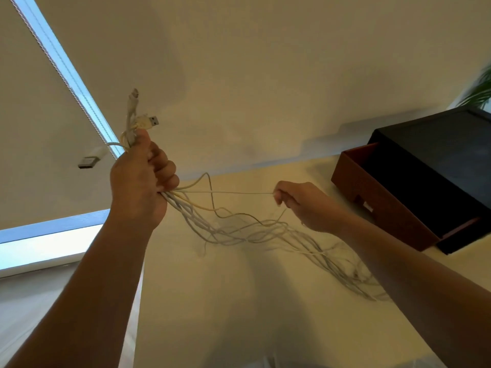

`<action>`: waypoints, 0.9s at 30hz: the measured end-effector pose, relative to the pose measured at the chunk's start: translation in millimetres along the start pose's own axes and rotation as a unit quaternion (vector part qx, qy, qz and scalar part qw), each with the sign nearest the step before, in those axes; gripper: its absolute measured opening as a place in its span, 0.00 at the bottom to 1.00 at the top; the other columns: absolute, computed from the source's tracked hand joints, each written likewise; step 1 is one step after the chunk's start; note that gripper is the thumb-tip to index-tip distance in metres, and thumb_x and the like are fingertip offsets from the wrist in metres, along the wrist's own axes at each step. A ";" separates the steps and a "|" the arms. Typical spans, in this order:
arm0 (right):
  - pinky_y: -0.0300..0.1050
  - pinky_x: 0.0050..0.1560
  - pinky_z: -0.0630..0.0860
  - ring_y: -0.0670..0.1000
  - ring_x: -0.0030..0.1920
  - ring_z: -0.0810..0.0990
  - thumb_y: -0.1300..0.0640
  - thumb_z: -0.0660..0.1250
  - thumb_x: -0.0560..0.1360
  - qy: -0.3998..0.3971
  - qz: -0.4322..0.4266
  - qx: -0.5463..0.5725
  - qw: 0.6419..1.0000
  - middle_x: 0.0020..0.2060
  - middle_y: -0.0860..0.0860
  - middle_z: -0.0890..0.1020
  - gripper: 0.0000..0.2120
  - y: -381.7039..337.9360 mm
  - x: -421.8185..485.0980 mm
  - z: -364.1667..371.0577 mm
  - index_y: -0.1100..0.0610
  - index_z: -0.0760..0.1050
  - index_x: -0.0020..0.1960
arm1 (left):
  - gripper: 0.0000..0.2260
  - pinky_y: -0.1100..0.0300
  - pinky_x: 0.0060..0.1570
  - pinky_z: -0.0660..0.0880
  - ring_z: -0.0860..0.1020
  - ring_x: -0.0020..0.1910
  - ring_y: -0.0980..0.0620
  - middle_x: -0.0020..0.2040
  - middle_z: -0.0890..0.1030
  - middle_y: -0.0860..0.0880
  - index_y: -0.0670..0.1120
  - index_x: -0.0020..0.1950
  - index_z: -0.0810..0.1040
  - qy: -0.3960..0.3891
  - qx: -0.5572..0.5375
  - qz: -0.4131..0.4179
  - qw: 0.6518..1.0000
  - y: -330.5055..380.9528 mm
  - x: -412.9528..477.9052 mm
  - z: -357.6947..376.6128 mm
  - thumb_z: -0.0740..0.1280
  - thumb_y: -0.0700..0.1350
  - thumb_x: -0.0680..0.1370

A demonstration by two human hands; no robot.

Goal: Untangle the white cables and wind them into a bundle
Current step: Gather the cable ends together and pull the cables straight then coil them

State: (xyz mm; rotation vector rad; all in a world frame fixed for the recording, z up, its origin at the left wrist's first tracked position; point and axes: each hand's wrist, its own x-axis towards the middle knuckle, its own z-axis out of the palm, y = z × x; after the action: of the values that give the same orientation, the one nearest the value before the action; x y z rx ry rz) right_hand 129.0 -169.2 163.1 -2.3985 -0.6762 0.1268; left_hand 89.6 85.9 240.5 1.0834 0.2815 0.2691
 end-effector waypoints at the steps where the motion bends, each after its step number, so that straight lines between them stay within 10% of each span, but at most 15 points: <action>1: 0.34 0.33 0.66 0.40 0.31 0.74 0.63 0.55 0.80 0.000 0.015 -0.011 1.000 0.32 0.42 0.74 0.11 10.7 -2.8 -0.1 0.53 0.71 0.42 | 0.21 0.66 0.19 0.54 0.55 0.21 0.57 0.24 0.58 0.54 0.49 0.32 0.60 0.007 -0.004 -0.003 1.000 1.0 1.7 -4.0 0.57 0.54 0.83; 4: 0.48 0.36 0.69 0.46 0.31 0.73 0.61 0.55 0.80 0.011 0.043 -0.042 0.998 0.33 0.49 0.77 0.14 39.4 -10.2 0.4 0.46 0.68 0.39 | 0.21 0.66 0.20 0.53 0.55 0.21 0.58 0.24 0.58 0.54 0.49 0.32 0.60 0.014 -0.015 -0.012 1.000 -1.3 3.5 -11.7 0.56 0.54 0.83; 21: 0.43 0.31 0.63 0.48 0.29 0.70 0.63 0.55 0.80 0.076 0.169 -0.083 0.979 0.29 0.45 0.72 0.12 89.6 -47.7 -17.8 0.54 0.70 0.41 | 0.21 0.66 0.19 0.55 0.56 0.20 0.58 0.24 0.59 0.54 0.48 0.32 0.61 0.016 0.001 -0.025 1.000 -7.8 9.1 -18.7 0.57 0.53 0.83; 27: 0.38 0.32 0.63 0.47 0.31 0.70 0.62 0.57 0.80 0.046 0.096 0.016 0.994 0.29 0.45 0.73 0.12 33.6 -44.2 -23.3 0.54 0.72 0.41 | 0.19 0.67 0.19 0.52 0.55 0.20 0.59 0.23 0.59 0.55 0.49 0.33 0.59 -0.019 0.063 -0.037 0.997 -19.6 4.3 -0.1 0.57 0.50 0.83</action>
State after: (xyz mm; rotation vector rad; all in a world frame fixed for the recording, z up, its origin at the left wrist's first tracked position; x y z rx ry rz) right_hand 111.4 -226.6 157.9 -2.4181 -0.3973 0.1046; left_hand 95.1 78.9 222.6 1.1979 0.3066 0.1647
